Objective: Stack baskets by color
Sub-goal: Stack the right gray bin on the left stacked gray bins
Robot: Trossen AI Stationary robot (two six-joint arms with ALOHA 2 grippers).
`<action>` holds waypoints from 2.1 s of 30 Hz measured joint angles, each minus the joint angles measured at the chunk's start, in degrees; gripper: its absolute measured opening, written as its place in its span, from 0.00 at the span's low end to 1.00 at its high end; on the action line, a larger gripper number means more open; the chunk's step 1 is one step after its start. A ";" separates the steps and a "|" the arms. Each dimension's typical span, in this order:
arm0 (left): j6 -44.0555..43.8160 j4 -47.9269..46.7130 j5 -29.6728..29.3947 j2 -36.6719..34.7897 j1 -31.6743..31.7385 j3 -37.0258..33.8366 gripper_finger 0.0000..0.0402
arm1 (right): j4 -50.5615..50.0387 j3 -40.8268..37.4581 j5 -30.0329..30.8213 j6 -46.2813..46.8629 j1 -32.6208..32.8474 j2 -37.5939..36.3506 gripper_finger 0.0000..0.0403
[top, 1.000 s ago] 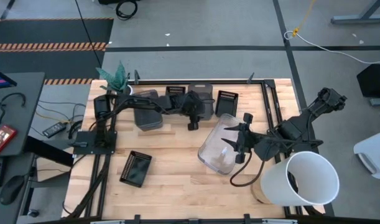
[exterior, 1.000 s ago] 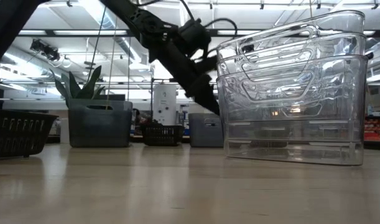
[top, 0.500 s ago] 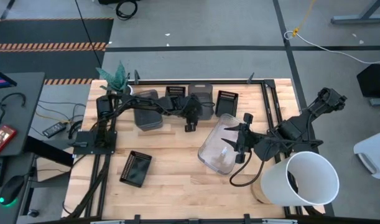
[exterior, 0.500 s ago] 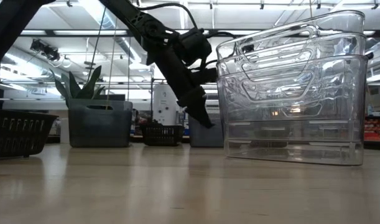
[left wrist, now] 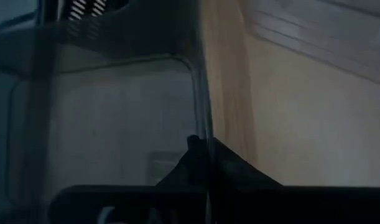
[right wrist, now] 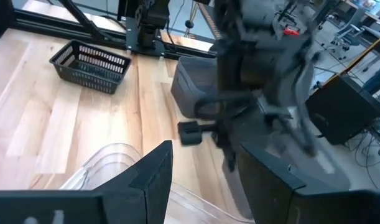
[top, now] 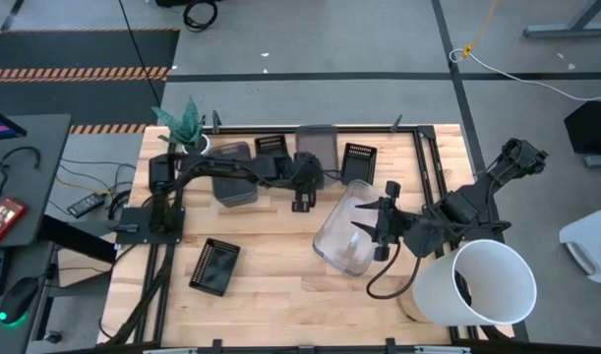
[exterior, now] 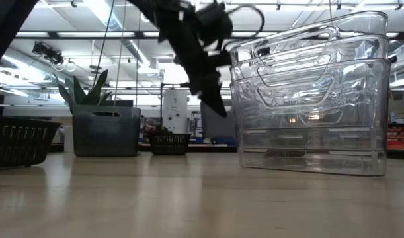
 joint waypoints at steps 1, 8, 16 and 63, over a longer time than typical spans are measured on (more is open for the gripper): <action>-0.39 -2.82 -0.62 -0.59 -0.52 1.24 0.01 | -0.04 0.00 0.00 -0.02 0.30 0.01 0.46; -6.83 -18.97 -5.61 -7.33 -4.81 6.70 0.00 | -0.30 0.02 0.10 0.15 2.02 0.01 0.46; -19.16 -28.80 -9.18 -22.20 -8.61 -2.39 0.00 | -0.02 0.02 0.66 0.27 4.61 0.01 0.46; -26.52 -29.06 -9.24 -48.36 -10.55 -35.68 0.00 | 3.14 0.04 0.51 -2.01 4.52 0.01 0.46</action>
